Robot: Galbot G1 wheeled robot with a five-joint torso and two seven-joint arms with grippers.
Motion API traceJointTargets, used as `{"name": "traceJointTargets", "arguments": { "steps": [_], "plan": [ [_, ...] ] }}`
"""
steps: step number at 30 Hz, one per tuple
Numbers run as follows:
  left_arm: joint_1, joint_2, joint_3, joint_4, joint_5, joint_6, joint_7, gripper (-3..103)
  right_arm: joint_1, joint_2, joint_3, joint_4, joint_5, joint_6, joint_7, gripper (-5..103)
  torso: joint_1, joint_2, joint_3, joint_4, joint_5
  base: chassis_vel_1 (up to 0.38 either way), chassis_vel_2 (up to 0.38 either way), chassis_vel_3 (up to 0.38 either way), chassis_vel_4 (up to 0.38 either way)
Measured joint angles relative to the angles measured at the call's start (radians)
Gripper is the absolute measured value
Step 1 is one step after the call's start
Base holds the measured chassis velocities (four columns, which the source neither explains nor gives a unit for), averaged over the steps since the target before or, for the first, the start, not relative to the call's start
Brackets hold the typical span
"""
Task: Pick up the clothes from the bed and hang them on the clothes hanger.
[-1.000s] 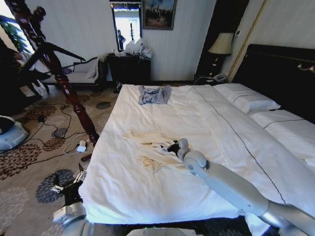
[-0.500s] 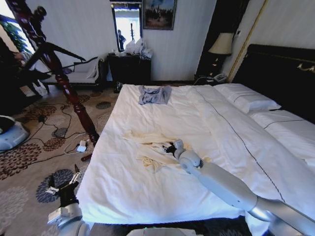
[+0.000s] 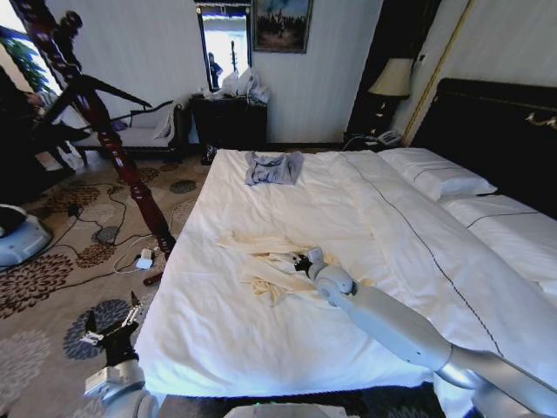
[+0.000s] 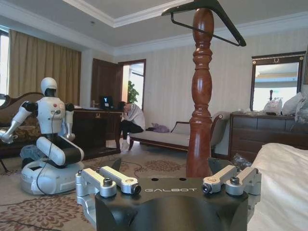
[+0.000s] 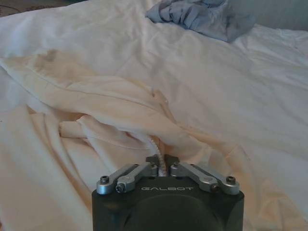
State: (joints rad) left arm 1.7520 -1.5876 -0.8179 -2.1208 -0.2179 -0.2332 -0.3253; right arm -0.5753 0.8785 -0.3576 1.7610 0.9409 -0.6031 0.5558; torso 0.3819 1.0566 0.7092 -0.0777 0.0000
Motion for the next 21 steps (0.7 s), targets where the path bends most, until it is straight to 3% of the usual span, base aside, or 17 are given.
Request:
{"name": "traceJointTargets", "arguments": {
  "steps": [5, 7, 8, 9, 10, 11, 12, 13, 15, 16, 17, 21],
  "plan": [
    [-0.006, 0.0, 0.0, 0.0, -0.006, 0.0, -0.001, 100, -0.005, -0.014, 0.004, 0.004, -0.031, 0.021, -0.03, 1, 0.0, 0.0, 0.0, 0.0001, 0.0001, 0.0, 0.0, 0.0, 0.0],
    [-0.009, 0.001, 0.0, 0.001, -0.01, 0.001, -0.002, 100, -0.009, -0.028, 0.012, 0.021, -0.075, 0.041, -0.053, 1, 0.0, 0.0, 0.0, 0.0001, 0.0002, 0.0, 0.0, 0.0, 0.0],
    [-0.013, 0.004, -0.003, 0.001, -0.014, 0.004, -0.003, 100, -0.014, -0.06, 0.031, 0.045, -0.175, 0.107, -0.13, 1, 0.0, 0.0, 0.0, 0.0001, 0.0003, 0.0, 0.0, 0.0, 0.0],
    [-0.013, 0.004, -0.003, 0.001, -0.014, 0.004, -0.003, 100, -0.014, -0.06, 0.031, 0.045, -0.175, 0.107, -0.13, 1, 0.0, 0.0, 0.0, 0.0001, 0.0003, 0.0, 0.0, 0.0, 0.0],
    [-0.015, 0.006, -0.003, 0.001, -0.014, 0.005, -0.003, 100, -0.016, -0.076, 0.042, 0.053, -0.22, 0.146, -0.175, 1, 0.0, 0.0, 0.0, 0.0003, 0.0004, 0.0, 0.0, 0.0, 0.0],
    [-0.019, 0.009, -0.004, 0.001, -0.016, 0.008, -0.004, 100, -0.02, -0.11, 0.067, 0.066, -0.296, 0.221, -0.267, 1, 0.0, 0.0, 0.0, 0.0002, 0.0004, 0.0, 0.0, 0.0, 0.0],
    [-0.027, 0.013, -0.005, 0.001, -0.019, 0.013, -0.008, 100, -0.025, -0.171, 0.116, 0.081, -0.39, 0.364, -0.436, 1, 0.0, 0.0, 0.0, -0.0002, -0.0001, 0.0, 0.0, 0.0, 0.0],
    [-0.027, 0.013, -0.005, 0.001, -0.019, 0.013, -0.008, 100, -0.025, -0.171, 0.116, 0.081, -0.39, 0.364, -0.436, 1, 0.0, 0.0, 0.0, -0.0002, -0.0001, 0.0, 0.0, 0.0, 0.0],
    [-0.038, 0.017, -0.006, -0.001, -0.023, 0.02, -0.012, 100, -0.023, -0.223, 0.165, 0.082, -0.439, 0.54, -0.604, 1, 0.0, 0.0, 0.0, -0.0008, 0.0, 0.0, 0.0, 0.0, 0.0],
    [-0.049, 0.02, -0.006, -0.003, -0.026, 0.027, -0.015, 100, -0.008, -0.256, 0.212, 0.073, -0.467, 0.685, -0.731, 1, 0.0, 0.0, 0.0, -0.0006, 0.0003, 0.0, 0.0, 0.0, 0.0],
    [-0.055, 0.02, -0.005, -0.003, -0.027, 0.03, -0.015, 100, 0.008, -0.269, 0.237, 0.069, -0.476, 0.739, -0.773, 1, 0.0, 0.0, 0.0, -0.0002, 0.0003, 0.0, 0.0, 0.0, 0.0],
    [-0.072, 0.022, 0.007, -0.006, -0.024, 0.039, -0.017, 100, 0.082, -0.29, 0.284, 0.066, -0.438, 0.786, -0.784, 1, 0.0, 0.0, 0.0, -0.0001, 0.0, 0.0, 0.0, 0.0, 0.0]
  ]
}}
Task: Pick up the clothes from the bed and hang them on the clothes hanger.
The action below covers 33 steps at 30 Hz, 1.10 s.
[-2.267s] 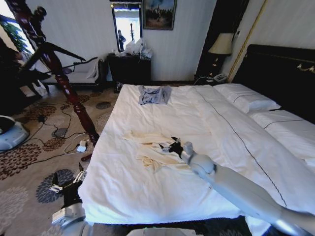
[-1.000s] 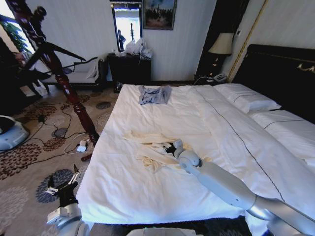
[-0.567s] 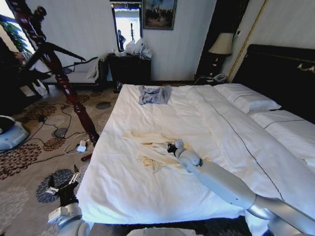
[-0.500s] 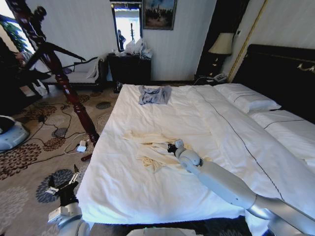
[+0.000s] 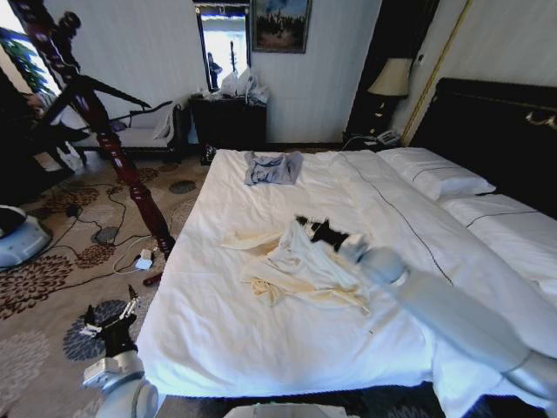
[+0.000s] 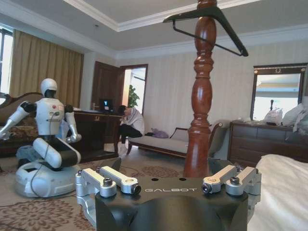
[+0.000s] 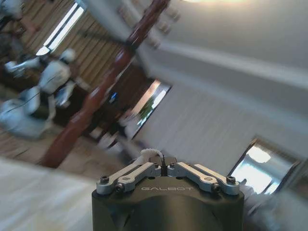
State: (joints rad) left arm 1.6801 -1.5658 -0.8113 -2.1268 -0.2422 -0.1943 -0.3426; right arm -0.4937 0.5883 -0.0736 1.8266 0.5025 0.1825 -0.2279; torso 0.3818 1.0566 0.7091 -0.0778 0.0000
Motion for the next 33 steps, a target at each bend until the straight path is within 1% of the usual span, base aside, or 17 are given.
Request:
{"name": "traceJointTargets", "arguments": {
  "steps": [2, 5, 7, 8, 12, 13, 18, 19, 21, 23, 24, 26, 27, 28, 30, 31, 33],
  "plan": [
    [-0.005, 0.003, 0.007, -0.001, 0.002, 0.003, 0.0, 100, 0.037, 0.001, 0.004, -0.002, 0.027, 0.0, 0.018, 1, 0.0, 0.0, 0.0, -0.0001, 0.0004, 0.0, 0.0, 0.0, 0.0],
    [-0.019, 0.022, 0.029, -0.007, -0.003, 0.014, 0.001, 100, 0.182, 0.024, -0.011, -0.019, 0.105, -0.01, 0.095, 1, 0.0, 0.0, 0.0, -0.0001, 0.0002, 0.0, 0.0, 0.0, 0.0],
    [-0.036, 0.049, 0.054, -0.016, -0.031, 0.035, 0.008, 100, 0.326, 0.064, -0.042, -0.047, 0.194, -0.03, 0.184, 1, 0.0, 0.0, 0.0, 0.0004, -0.0004, 0.0, 0.0, 0.0, 0.0],
    [-0.036, 0.049, 0.054, -0.016, -0.031, 0.035, 0.008, 100, 0.326, 0.064, -0.042, -0.047, 0.194, -0.03, 0.184, 1, 0.0, 0.0, 0.0, 0.0004, -0.0004, 0.0, 0.0, 0.0, 0.0],
    [-0.064, 0.094, 0.085, -0.027, -0.088, 0.073, 0.013, 100, 0.533, 0.172, -0.098, -0.11, 0.36, -0.065, 0.332, 1, 0.0, 0.0, 0.0, -0.0001, 0.0002, 0.0, 0.0, 0.0, 0.0],
    [-0.064, 0.094, 0.085, -0.027, -0.088, 0.073, 0.013, 100, 0.533, 0.172, -0.098, -0.11, 0.36, -0.065, 0.332, 1, 0.0, 0.0, 0.0, -0.0001, 0.0002, 0.0, 0.0, 0.0, 0.0],
    [-0.085, 0.108, 0.108, -0.029, -0.115, 0.09, 0.012, 100, 0.729, 0.297, -0.147, -0.157, 0.528, -0.071, 0.484, 1, 0.0, 0.0, 0.0, 0.0008, -0.001, 0.0, 0.0, 0.0, 0.0],
    [-0.085, 0.108, 0.108, -0.029, -0.115, 0.09, 0.012, 100, 0.729, 0.297, -0.147, -0.157, 0.528, -0.071, 0.484, 1, 0.0, 0.0, 0.0, 0.0008, -0.001, 0.0, 0.0, 0.0, 0.0],
    [-0.088, 0.11, 0.134, -0.029, -0.151, 0.102, 0.013, 100, 0.713, 0.293, -0.165, -0.085, 0.635, -0.085, 0.5, 1, 0.0, 0.0, 0.0, 0.0007, -0.0007, 0.0, 0.0, 0.0, 0.0],
    [-0.099, 0.116, 0.166, -0.027, -0.221, 0.14, 0.016, 100, 0.621, 0.227, -0.188, 0.043, 0.745, -0.114, 0.478, 1, 0.0, 0.0, 0.0, 0.0009, -0.0003, 0.0, 0.0, 0.0, 0.0],
    [-0.099, 0.116, 0.166, -0.027, -0.221, 0.14, 0.016, 100, 0.621, 0.227, -0.188, 0.043, 0.745, -0.114, 0.478, 1, 0.0, 0.0, 0.0, 0.0009, -0.0003, 0.0, 0.0, 0.0, 0.0],
    [-0.117, 0.123, 0.186, -0.016, -0.268, 0.174, 0.019, 100, 0.513, 0.145, -0.198, 0.138, 0.762, -0.129, 0.426, 1, 0.0, 0.0, 0.0, -0.0003, 0.0005, 0.0, 0.0, 0.0, 0.0],
    [-0.139, 0.135, 0.204, 0.0, -0.302, 0.205, 0.027, 100, 0.43, 0.077, -0.203, 0.193, 0.733, -0.125, 0.37, 1, 0.0, 0.0, 0.0, -0.0015, 0.0013, 0.0, 0.0, 0.0, 0.0],
    [-0.157, 0.148, 0.219, 0.013, -0.325, 0.226, 0.034, 100, 0.392, 0.048, -0.199, 0.216, 0.711, -0.112, 0.33, 1, 0.0, 0.0, 0.0, -0.0019, 0.0014, 0.0, 0.0, 0.0, 0.0],
    [-0.185, 0.167, 0.234, 0.032, -0.348, 0.243, 0.042, 100, 0.373, 0.033, -0.187, 0.226, 0.702, -0.101, 0.302, 1, 0.0, 0.0, 0.0, -0.0017, 0.001, 0.0, 0.0, 0.0, 0.0],
    [-0.214, 0.185, 0.248, 0.051, -0.367, 0.255, 0.054, 100, 0.373, 0.031, -0.177, 0.227, 0.709, -0.092, 0.287, 1, 0.0, 0.0, 0.0, -0.0002, 0.0003, 0.0, 0.0, 0.0, 0.0],
    [-0.236, 0.2, 0.26, 0.067, -0.38, 0.263, 0.064, 100, 0.384, 0.032, -0.172, 0.222, 0.723, -0.087, 0.279, 1, 0.0, 0.0, 0.0, 0.0004, -0.0001, 0.0, 0.0, 0.0, 0.0]
  ]
}}
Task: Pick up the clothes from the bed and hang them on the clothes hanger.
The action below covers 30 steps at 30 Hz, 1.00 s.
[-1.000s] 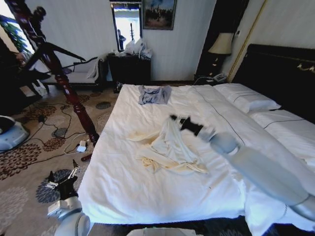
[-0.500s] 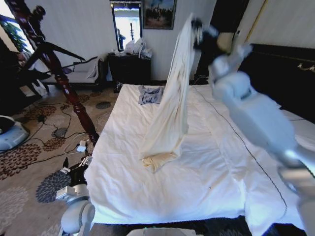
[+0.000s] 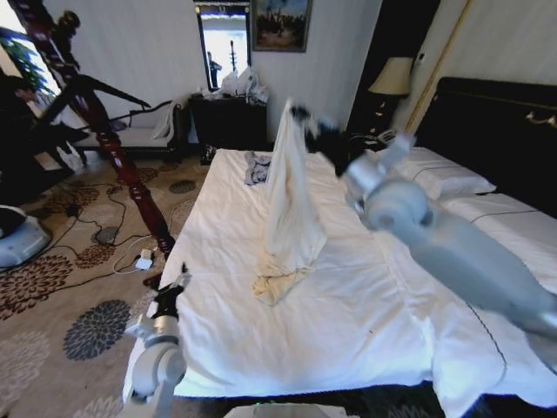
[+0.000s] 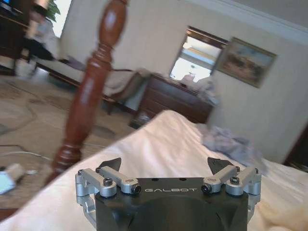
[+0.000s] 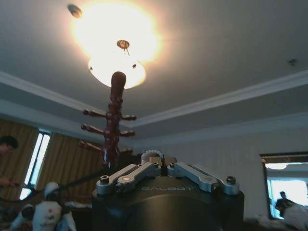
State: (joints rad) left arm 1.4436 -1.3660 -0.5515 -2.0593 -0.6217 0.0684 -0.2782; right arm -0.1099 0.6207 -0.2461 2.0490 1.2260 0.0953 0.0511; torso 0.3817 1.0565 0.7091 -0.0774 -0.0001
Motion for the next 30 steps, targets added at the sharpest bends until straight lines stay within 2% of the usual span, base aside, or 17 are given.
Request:
{"name": "traceJointTargets", "arguments": {
  "steps": [2, 4, 7, 9, 12, 15, 20, 24, 30],
  "plan": [
    [-0.05, 0.035, 0.031, 0.036, -0.023, 0.011, 0.028, 100, 0.026, 0.005, 0.002, -0.017, 0.02, 0.004, -0.008, 1, 0.0, 0.0, 0.0, 0.0008, -0.0008, 0.0, 0.0, 0.0, 0.0],
    [-0.102, 0.061, 0.058, 0.07, -0.031, 0.014, 0.052, 100, 0.04, 0.008, 0.0, -0.032, 0.025, 0.006, -0.013, 1, 0.0, 0.0, 0.0, 0.0002, -0.0002, 0.0, 0.0, 0.0, 0.0],
    [-0.169, 0.082, 0.099, 0.12, -0.035, 0.015, 0.067, 100, 0.044, 0.012, -0.007, -0.041, 0.025, 0.008, -0.014, 1, 0.0, 0.0, 0.0, -0.0008, 0.0002, 0.0, 0.0, 0.0, 0.0],
    [-0.236, 0.085, 0.147, 0.157, -0.074, 0.017, 0.071, 100, 0.044, 0.018, -0.016, -0.046, 0.017, 0.009, -0.008, 1, 0.0, 0.0, 0.0, -0.0002, 0.0001, 0.0, 0.0, 0.0, 0.0],
    [-0.255, 0.08, 0.18, 0.16, -0.11, 0.024, 0.074, 100, 0.045, 0.022, -0.021, -0.05, 0.011, 0.009, -0.003, 1, 0.0, 0.0, 0.0, -0.0001, -0.0001, 0.0, 0.0, 0.0, 0.0],
    [-0.254, 0.091, 0.258, 0.151, -0.148, 0.044, 0.089, 100, 0.072, 0.037, -0.022, -0.077, 0.015, 0.01, 0.004, 1, 0.0, 0.0, 0.0, -0.0007, 0.0003, 0.0, 0.0, 0.0, 0.0],
    [-0.234, 0.126, 0.335, 0.13, -0.131, 0.06, 0.105, 100, 0.128, 0.064, -0.015, -0.108, 0.04, 0.01, 0.014, 1, 0.0, 0.0, 0.0, 0.0002, 0.0, 0.0, 0.0, 0.0, 0.0],
    [-0.259, 0.16, 0.407, 0.126, -0.014, 0.039, 0.127, 100, 0.189, 0.075, -0.016, -0.106, 0.069, 0.01, 0.024, 1, 0.0, 0.0, 0.0, -0.0006, 0.0, 0.0, 0.0, 0.0, 0.0],
    [-0.323, 0.167, 0.414, 0.132, -0.06, 0.028, 0.125, 100, 0.232, 0.076, -0.04, -0.089, 0.082, 0.008, 0.031, 1, 0.0, 0.0, 0.0, -0.0005, 0.0, 0.0, 0.0, 0.0, 0.0]
  ]
}}
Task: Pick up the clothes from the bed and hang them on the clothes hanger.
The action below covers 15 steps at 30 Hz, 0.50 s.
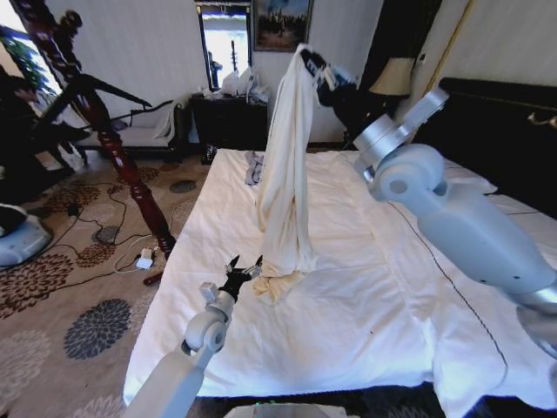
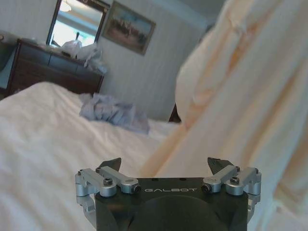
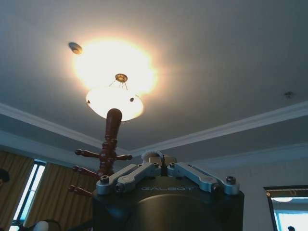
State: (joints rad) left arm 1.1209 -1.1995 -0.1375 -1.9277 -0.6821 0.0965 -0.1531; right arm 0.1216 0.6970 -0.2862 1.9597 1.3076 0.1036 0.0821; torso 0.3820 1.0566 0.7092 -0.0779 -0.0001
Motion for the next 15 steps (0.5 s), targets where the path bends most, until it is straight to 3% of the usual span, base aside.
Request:
{"name": "traceJointTargets", "arguments": {
  "steps": [4, 11, 15],
  "plan": [
    [-0.042, 0.005, -0.021, -0.041, -0.104, 0.02, 0.022, 100, 0.038, 0.013, -0.04, -0.003, -0.001, -0.001, 0.004, 1, 0.0, 0.0, 0.0, -0.0001, 0.0, 0.0, 0.0, 0.0, 0.0],
    [-0.075, 0.027, -0.05, -0.025, -0.147, 0.026, 0.046, 100, 0.04, 0.043, -0.054, -0.009, -0.006, -0.003, 0.02, 1, 0.0, 0.0, 0.0, 0.0006, -0.0002, 0.0, 0.0, 0.0, 0.0],
    [-0.123, 0.035, -0.034, 0.007, -0.179, 0.021, 0.093, 102, 0.028, 0.048, -0.058, -0.002, -0.013, -0.003, 0.024, 1, 0.0, 0.0, 0.0, -0.0002, 0.0001, 0.0, 0.0, 0.0, 0.0]
  ]
}}
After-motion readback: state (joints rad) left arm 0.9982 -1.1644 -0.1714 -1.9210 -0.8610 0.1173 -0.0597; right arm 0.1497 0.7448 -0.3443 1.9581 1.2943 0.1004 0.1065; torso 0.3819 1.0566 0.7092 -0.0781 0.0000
